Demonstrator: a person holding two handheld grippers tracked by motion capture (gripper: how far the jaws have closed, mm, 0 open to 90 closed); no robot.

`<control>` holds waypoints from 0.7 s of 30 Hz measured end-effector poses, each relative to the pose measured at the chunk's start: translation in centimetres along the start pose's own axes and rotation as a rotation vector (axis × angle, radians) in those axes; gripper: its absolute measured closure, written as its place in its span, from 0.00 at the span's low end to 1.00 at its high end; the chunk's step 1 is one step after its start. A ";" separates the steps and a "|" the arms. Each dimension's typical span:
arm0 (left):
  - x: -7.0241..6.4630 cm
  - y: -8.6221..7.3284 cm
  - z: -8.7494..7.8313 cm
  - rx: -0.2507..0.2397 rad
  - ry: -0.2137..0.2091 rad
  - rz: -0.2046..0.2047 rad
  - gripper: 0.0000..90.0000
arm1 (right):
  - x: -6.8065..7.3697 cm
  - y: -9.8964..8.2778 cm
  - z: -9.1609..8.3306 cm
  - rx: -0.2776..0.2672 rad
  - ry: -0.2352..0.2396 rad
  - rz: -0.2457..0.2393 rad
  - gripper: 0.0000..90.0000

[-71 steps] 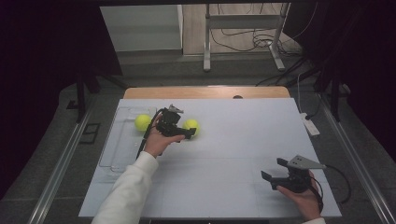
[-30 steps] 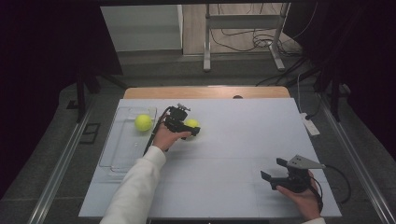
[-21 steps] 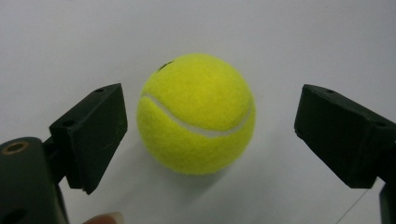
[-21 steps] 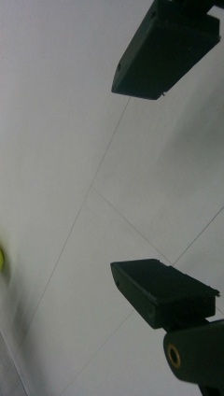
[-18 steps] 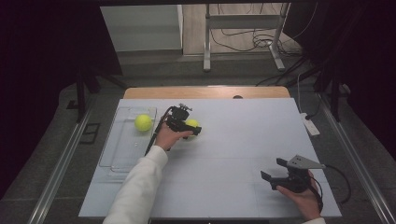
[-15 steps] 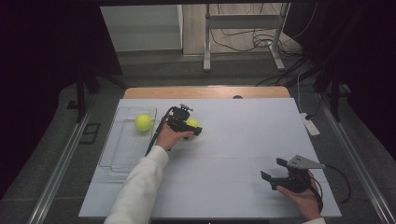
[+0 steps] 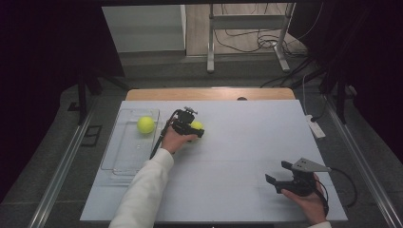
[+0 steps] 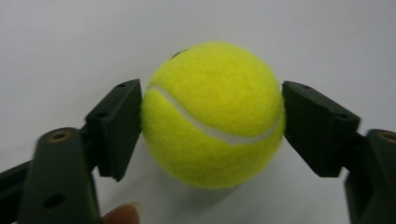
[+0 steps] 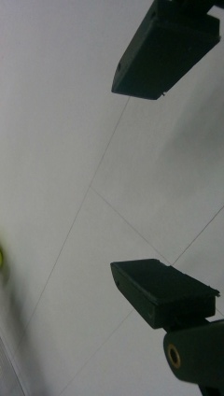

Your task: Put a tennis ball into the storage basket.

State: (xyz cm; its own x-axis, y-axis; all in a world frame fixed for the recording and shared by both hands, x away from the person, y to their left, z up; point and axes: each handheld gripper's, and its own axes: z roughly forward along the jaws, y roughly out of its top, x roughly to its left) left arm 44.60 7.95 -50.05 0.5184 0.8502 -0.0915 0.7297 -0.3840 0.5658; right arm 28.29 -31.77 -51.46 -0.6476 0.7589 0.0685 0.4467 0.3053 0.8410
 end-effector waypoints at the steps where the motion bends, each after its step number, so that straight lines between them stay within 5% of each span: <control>1: 0.0 0.0 0.0 0.000 0.004 0.005 0.29 | 0.0 0.0 0.0 0.000 0.000 0.000 0.14; 9: -0.3 0.0 -0.2 -0.003 0.021 0.033 0.30 | 0.0 0.0 0.0 0.000 -0.002 0.000 0.14; 21: -0.8 0.1 -1.9 -0.060 -0.009 0.054 0.30 | 0.0 0.0 0.0 0.000 -0.004 0.001 0.14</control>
State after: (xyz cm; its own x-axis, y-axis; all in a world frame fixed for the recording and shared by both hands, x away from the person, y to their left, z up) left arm 43.38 7.94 -48.34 0.5607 0.8253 -0.0666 0.6723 -0.4068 0.6185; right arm 28.29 -31.81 -51.46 -0.6448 0.7614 0.0671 0.4474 0.3048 0.8408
